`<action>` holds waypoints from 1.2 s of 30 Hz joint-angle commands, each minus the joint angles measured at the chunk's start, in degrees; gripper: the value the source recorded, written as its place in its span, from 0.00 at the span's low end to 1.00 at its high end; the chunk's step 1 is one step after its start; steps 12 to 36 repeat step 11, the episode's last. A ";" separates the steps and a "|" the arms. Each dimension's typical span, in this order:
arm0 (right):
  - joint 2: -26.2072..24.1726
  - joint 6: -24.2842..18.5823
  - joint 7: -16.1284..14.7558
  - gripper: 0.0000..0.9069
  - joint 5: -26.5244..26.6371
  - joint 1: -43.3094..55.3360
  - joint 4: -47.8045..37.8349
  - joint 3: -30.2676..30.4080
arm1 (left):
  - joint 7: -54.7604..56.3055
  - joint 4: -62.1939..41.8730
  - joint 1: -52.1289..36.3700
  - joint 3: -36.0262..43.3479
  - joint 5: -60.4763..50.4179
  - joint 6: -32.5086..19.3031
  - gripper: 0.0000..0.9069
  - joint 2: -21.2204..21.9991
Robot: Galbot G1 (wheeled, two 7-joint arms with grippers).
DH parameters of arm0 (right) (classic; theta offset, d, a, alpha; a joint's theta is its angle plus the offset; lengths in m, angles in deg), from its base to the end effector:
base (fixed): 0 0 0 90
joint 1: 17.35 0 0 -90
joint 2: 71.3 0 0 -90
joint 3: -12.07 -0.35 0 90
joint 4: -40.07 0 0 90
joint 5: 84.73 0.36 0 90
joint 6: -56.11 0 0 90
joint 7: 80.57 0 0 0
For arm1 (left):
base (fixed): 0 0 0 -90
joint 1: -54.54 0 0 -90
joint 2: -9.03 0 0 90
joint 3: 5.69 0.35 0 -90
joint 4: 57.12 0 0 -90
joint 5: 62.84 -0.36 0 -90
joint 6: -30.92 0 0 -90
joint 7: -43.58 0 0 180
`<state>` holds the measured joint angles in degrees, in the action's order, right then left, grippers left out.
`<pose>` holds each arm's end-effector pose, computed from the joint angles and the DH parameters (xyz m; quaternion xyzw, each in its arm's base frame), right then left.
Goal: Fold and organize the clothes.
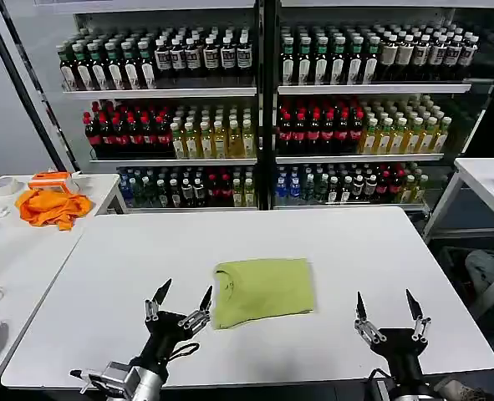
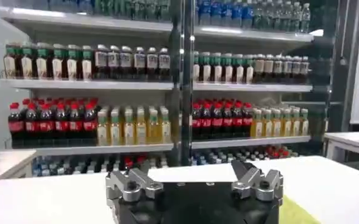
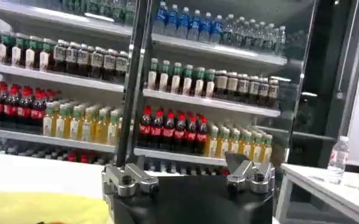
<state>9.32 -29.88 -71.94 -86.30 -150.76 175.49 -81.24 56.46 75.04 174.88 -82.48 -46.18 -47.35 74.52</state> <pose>0.1214 -0.0296 -0.2387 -0.0418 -0.9946 0.0942 0.0074 0.1616 -0.0105 -0.2382 -0.1162 -0.9915 0.0083 0.0573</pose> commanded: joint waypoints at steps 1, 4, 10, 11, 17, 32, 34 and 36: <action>0.50 -1.37 -0.72 1.00 -2.85 -2.59 1.96 0.37 | -0.70 0.76 1.08 -0.46 -0.18 -0.62 1.00 -1.53; 0.66 -1.67 -1.02 1.00 -3.71 -3.24 1.88 0.81 | -1.17 0.82 1.12 -0.58 0.03 -1.05 1.00 -1.98; 1.16 -1.23 -0.98 1.00 -3.68 -4.00 2.38 0.79 | -1.89 0.41 1.41 -1.08 -0.25 -1.32 1.00 -2.80; 1.37 -1.11 -0.72 1.00 -3.23 -4.15 2.47 1.18 | -1.87 0.32 1.61 -1.36 -0.28 -1.39 1.00 -2.79; 1.37 -1.11 -0.72 1.00 -3.23 -4.15 2.47 1.18 | -1.87 0.32 1.61 -1.36 -0.28 -1.39 1.00 -2.79; 1.37 -1.11 -0.72 1.00 -3.23 -4.15 2.47 1.18 | -1.87 0.32 1.61 -1.36 -0.28 -1.39 1.00 -2.79; 1.37 -1.11 -0.72 1.00 -3.23 -4.15 2.47 1.18 | -1.87 0.32 1.61 -1.36 -0.28 -1.39 1.00 -2.79; 1.37 -1.11 -0.72 1.00 -3.23 -4.15 2.47 1.18 | -1.87 0.32 1.61 -1.36 -0.28 -1.39 1.00 -2.79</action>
